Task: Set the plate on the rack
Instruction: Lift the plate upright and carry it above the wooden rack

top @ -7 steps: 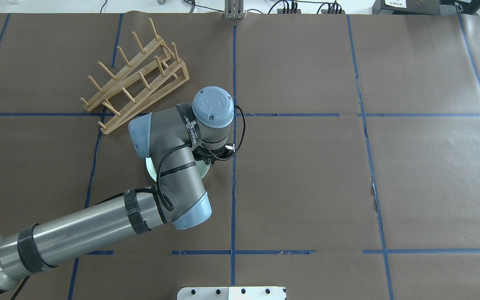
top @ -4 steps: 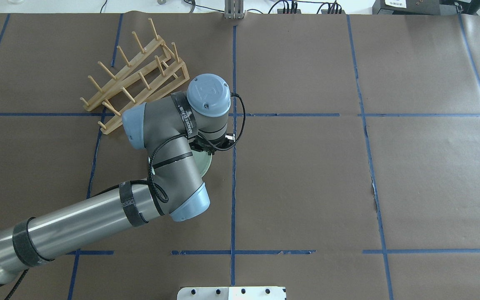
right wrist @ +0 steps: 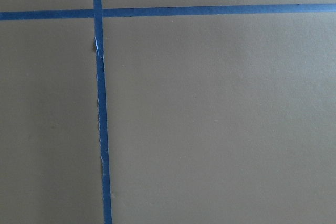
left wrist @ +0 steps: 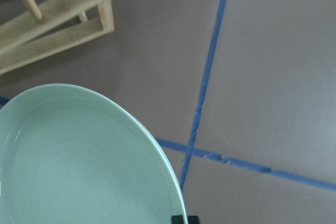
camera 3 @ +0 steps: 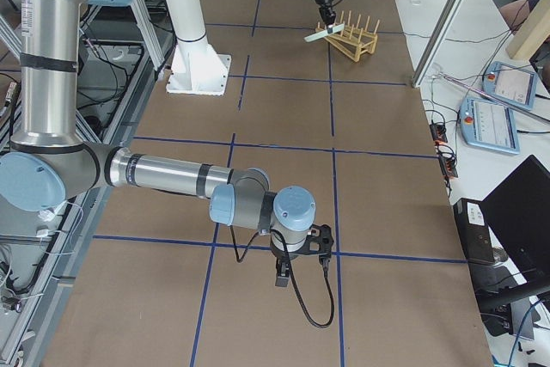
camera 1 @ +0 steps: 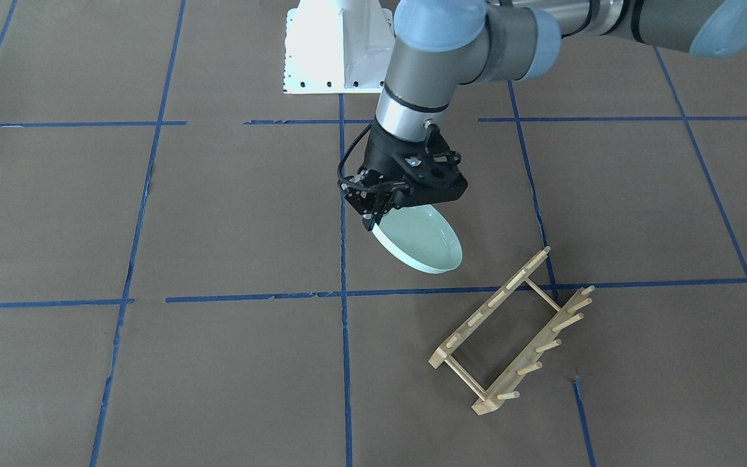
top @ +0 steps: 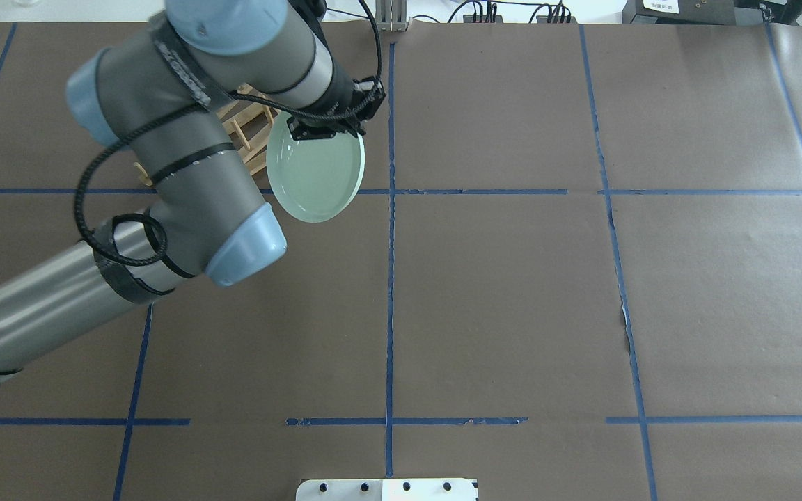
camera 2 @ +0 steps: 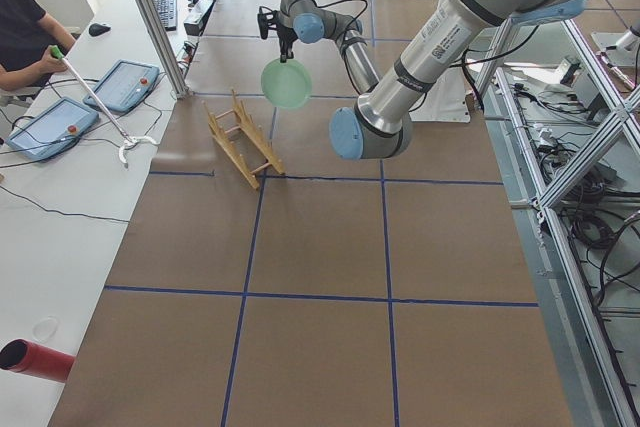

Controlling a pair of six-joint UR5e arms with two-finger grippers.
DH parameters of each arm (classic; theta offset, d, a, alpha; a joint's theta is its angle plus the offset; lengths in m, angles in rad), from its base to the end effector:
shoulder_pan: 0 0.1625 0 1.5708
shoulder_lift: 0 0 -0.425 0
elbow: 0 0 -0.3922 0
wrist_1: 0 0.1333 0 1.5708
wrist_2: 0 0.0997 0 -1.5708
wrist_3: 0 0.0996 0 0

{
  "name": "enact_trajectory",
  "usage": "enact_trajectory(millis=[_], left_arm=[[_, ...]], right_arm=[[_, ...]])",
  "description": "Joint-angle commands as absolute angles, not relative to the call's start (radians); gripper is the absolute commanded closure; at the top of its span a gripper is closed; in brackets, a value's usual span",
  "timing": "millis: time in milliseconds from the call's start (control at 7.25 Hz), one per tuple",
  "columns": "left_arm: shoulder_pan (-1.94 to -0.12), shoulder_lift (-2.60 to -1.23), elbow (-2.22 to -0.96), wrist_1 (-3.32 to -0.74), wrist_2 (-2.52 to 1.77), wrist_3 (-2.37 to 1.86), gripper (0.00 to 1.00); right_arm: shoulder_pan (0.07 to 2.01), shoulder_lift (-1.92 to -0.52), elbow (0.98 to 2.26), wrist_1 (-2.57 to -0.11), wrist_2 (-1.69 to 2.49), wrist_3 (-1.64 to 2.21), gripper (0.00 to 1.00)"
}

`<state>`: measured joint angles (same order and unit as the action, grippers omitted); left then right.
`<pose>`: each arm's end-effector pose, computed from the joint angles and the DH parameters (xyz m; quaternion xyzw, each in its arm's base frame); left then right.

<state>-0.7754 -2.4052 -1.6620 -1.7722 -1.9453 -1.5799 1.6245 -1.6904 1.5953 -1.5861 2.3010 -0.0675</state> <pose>0.4158 -0.5433 0.0843 0.0502 0.5456 -0.2256 0.8055 0.0899 -0.4264 0.7064 -0.0299 -0.3590 0.0133 0.9328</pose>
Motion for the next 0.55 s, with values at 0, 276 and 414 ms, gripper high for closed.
enact_trajectory(millis=[0, 276, 414], left_arm=[[-0.924, -2.350, -1.694, -1.987, -1.999, -1.739, 1.00], [-1.021, -2.269, -1.663, -2.244, -1.996, -1.830, 1.00], [-1.058, -2.266, -1.561, -2.414, -1.993, -1.860, 1.00]], right_arm=[[1.624, -1.690, 1.595, -1.586, 2.301, -0.067, 0.00], [1.624, -1.690, 1.595, -1.586, 2.301, -0.067, 0.00], [1.624, -1.690, 1.595, -1.586, 2.301, -0.067, 0.00]])
